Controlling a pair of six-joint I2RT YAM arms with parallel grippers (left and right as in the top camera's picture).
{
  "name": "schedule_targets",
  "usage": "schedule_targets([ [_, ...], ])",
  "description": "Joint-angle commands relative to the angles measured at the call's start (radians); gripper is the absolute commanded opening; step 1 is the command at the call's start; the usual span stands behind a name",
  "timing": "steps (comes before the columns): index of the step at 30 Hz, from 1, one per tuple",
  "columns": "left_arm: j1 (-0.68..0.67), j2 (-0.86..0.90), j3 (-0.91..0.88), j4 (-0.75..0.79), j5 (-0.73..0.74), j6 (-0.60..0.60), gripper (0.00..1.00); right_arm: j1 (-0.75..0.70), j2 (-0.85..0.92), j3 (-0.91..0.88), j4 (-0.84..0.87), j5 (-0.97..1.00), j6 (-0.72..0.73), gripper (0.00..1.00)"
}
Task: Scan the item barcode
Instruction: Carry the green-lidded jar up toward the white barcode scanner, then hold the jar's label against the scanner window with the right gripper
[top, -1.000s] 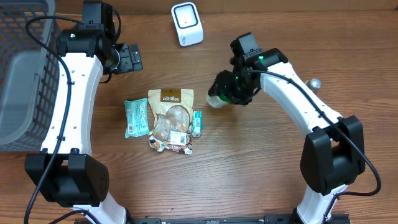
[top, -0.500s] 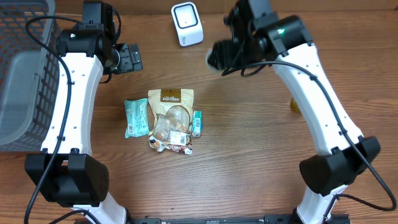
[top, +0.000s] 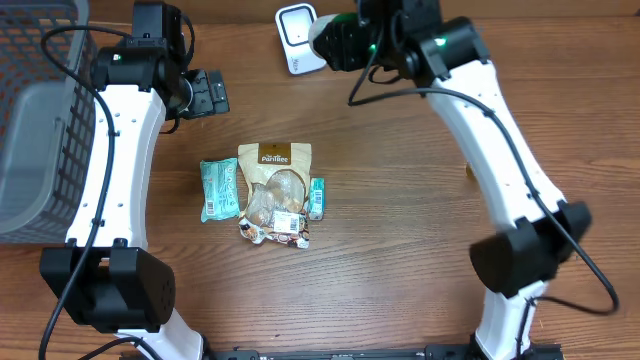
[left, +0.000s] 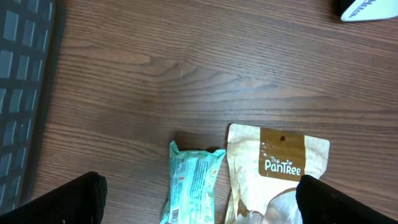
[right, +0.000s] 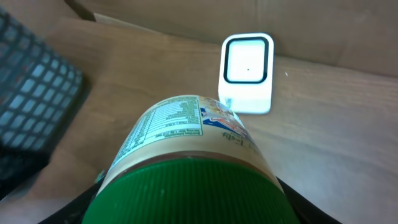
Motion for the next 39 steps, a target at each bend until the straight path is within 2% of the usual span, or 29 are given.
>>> schedule_targets([
  [1, -0.006, -0.008, 0.012, 0.0, 0.002, -0.003, 1.0, 0.006, 0.085, -0.007, 0.071, 0.018, -0.009, 0.3],
  [6, -0.006, -0.008, 0.012, 0.0, 0.002, -0.003, 1.0, 0.005, 0.209, -0.007, 0.241, 0.103, -0.008, 0.3],
  [14, -0.006, -0.008, 0.012, 0.0, 0.002, -0.003, 1.0, 0.005, 0.401, -0.007, 0.598, 0.103, -0.008, 0.3],
  [19, -0.006, -0.007, 0.012, 0.0, 0.002, -0.003, 0.99, 0.007, 0.46, -0.007, 0.74, 0.103, -0.004, 0.31],
  [26, -0.006, -0.008, 0.012, 0.0, 0.002, -0.003, 1.0, 0.011, 0.488, -0.007, 0.892, 0.104, -0.002, 0.31],
  [29, -0.006, -0.008, 0.012, 0.0, 0.002, -0.003, 1.0, 0.011, 0.491, -0.007, 0.95, 0.135, 0.052, 0.3],
  [39, -0.006, -0.008, 0.012, 0.0, 0.002, -0.003, 0.99, 0.014, 0.565, -0.007, 1.089, 0.167, 0.114, 0.37],
])
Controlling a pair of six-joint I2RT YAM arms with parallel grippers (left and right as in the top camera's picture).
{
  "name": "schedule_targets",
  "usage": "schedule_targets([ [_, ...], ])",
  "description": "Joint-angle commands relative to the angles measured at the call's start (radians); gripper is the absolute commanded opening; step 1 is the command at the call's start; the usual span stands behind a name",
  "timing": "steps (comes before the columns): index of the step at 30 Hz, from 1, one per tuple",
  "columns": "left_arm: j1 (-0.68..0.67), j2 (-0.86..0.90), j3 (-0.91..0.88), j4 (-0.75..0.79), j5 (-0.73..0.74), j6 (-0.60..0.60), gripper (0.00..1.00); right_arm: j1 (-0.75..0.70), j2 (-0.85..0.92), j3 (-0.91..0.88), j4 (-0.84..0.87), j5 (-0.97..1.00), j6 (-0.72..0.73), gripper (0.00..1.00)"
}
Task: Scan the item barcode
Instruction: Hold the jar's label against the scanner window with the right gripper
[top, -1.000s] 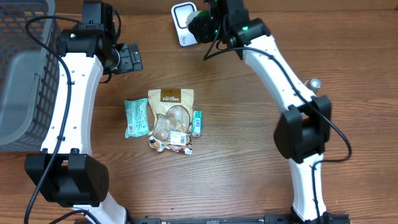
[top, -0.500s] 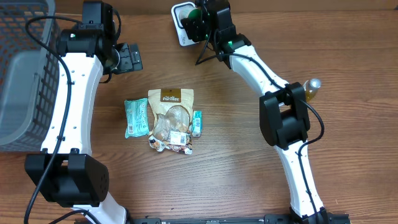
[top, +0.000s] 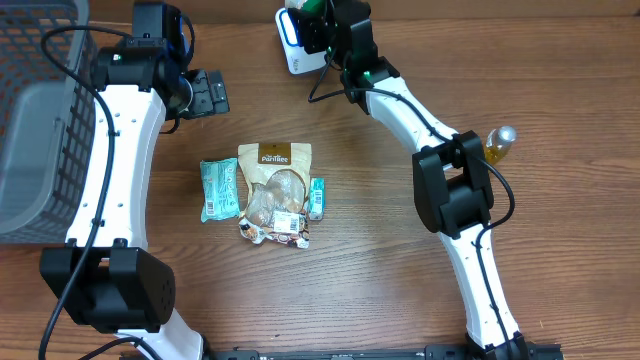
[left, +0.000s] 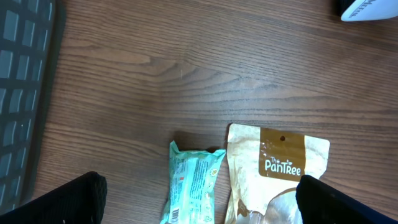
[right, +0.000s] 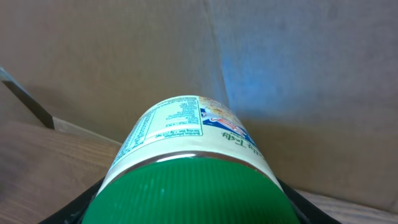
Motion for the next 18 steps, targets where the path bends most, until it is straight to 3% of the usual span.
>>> schedule_targets([
  [1, -0.006, -0.008, 0.012, 0.0, 0.002, -0.003, 0.99, 0.01, 0.048, 0.013, 0.048, 0.017, 0.032, 0.37],
  [18, -0.006, -0.008, 0.012, 0.0, 0.002, -0.003, 1.0, 0.02, 0.059, 0.013, 0.082, 0.026, 0.051, 0.38],
])
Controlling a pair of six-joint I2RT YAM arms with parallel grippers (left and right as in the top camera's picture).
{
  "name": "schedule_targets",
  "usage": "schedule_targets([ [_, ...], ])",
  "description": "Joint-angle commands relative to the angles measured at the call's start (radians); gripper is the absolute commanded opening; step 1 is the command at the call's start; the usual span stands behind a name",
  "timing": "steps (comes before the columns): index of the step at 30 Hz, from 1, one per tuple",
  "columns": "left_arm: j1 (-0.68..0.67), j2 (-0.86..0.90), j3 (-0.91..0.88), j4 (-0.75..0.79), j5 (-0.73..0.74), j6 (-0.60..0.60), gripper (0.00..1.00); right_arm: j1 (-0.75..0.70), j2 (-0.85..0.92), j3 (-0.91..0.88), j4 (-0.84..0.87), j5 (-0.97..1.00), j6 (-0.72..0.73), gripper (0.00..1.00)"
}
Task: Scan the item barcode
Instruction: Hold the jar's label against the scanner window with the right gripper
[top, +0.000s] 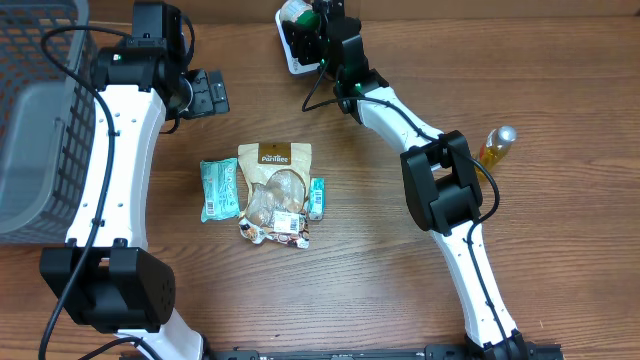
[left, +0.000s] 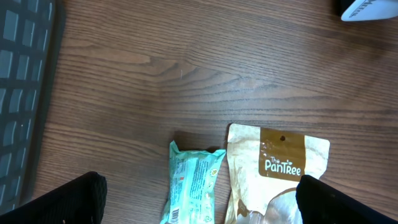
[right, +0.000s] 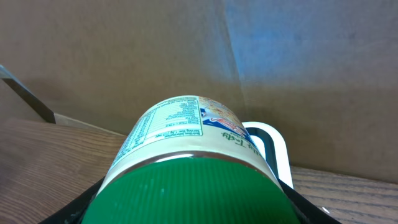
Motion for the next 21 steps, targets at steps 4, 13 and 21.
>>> schedule_targets([
  [4, -0.006, -0.008, 0.012, 0.0, 0.002, -0.003, 1.0, 0.004, -0.002, 0.013, 0.026, 0.02, 0.008, 0.37],
  [13, -0.006, -0.008, 0.012, 0.0, 0.002, -0.003, 1.0, 0.004, 0.008, 0.013, 0.022, 0.019, 0.008, 0.38],
  [21, -0.006, -0.008, 0.012, 0.0, 0.002, -0.003, 0.99, 0.002, 0.008, 0.015, 0.026, 0.019, 0.007, 0.38],
])
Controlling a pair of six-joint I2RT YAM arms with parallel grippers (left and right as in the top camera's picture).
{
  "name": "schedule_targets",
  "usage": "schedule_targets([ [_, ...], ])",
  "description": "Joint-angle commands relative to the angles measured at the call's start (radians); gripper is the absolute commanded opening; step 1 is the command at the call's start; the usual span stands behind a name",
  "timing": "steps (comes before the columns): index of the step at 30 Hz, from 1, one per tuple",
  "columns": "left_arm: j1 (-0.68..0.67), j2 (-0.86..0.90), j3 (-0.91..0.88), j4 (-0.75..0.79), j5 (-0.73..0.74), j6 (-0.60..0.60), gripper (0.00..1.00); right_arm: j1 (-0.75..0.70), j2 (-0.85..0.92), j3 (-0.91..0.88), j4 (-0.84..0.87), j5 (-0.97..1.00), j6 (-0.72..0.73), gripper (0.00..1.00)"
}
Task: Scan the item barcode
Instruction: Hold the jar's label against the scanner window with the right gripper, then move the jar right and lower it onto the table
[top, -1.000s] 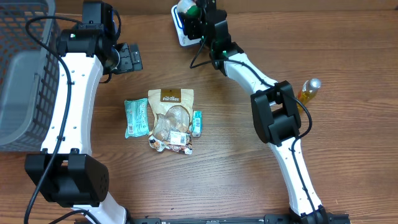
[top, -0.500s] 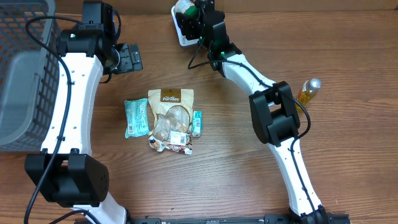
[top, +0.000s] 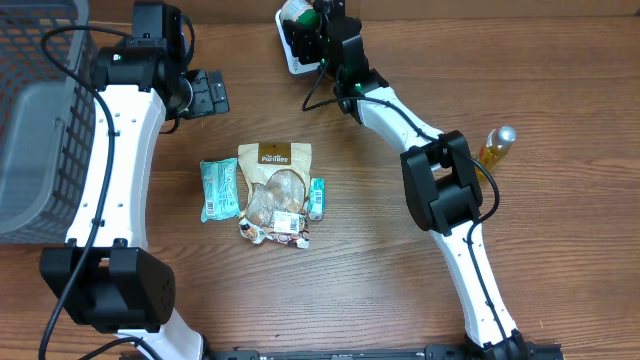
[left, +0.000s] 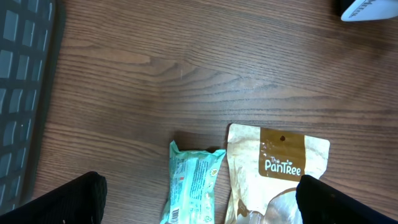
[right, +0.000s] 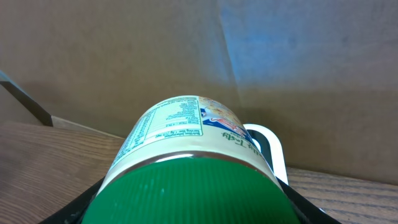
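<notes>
My right gripper (top: 312, 22) is shut on a jar (right: 186, 149) with a green lid and a printed label, held right in front of the white scanner (right: 272, 149) at the table's far edge. In the overhead view the jar (top: 298, 12) covers most of the scanner (top: 290, 52). My left gripper (top: 212, 93) hangs open above the table at the back left, nothing between its fingers (left: 68, 199). Below it lie a teal packet (left: 189, 183) and a tan PanTree pouch (left: 277, 168).
A dark mesh basket (top: 35, 120) stands at the left edge. A small teal stick pack (top: 317, 197) lies right of the pouch (top: 275, 190). A yellow bottle with a silver cap (top: 495, 145) lies at the right. A cardboard wall (right: 186, 56) rises behind the scanner.
The jar in my right gripper has shifted very slightly against the scanner. The left arm and the items on the table are unchanged.
My right gripper first held the jar above the table with the scanner ahead of it. Then the arm had reached to the far edge, facing the cardboard wall. After that the scanner showed just behind the jar, and it stays there now. The left gripper stayed open and still.
</notes>
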Motion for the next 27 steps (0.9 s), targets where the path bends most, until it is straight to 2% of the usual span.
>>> schedule_targets([
  [1, -0.006, -0.008, 0.012, 0.0, 0.002, -0.003, 1.0, 0.001, 0.006, 0.016, 0.021, 0.007, 0.004, 0.38],
  [6, -0.006, -0.008, 0.012, 0.0, 0.002, -0.003, 1.0, -0.001, -0.059, 0.016, 0.014, -0.093, 0.004, 0.41],
  [11, -0.006, -0.008, 0.012, 0.0, 0.002, -0.003, 1.0, -0.002, -0.188, 0.016, -0.117, -0.094, 0.004, 0.42],
  [15, -0.006, -0.008, 0.012, 0.0, 0.002, -0.003, 0.99, -0.003, -0.316, 0.016, -0.371, -0.094, 0.004, 0.41],
  [21, -0.006, -0.008, 0.012, 0.0, 0.002, -0.003, 0.99, -0.018, -0.495, 0.016, -0.885, -0.093, 0.003, 0.41],
  [27, -0.006, -0.008, 0.012, 0.0, 0.002, -0.003, 1.0, -0.053, -0.558, 0.016, -1.321, -0.093, 0.0, 0.41],
])
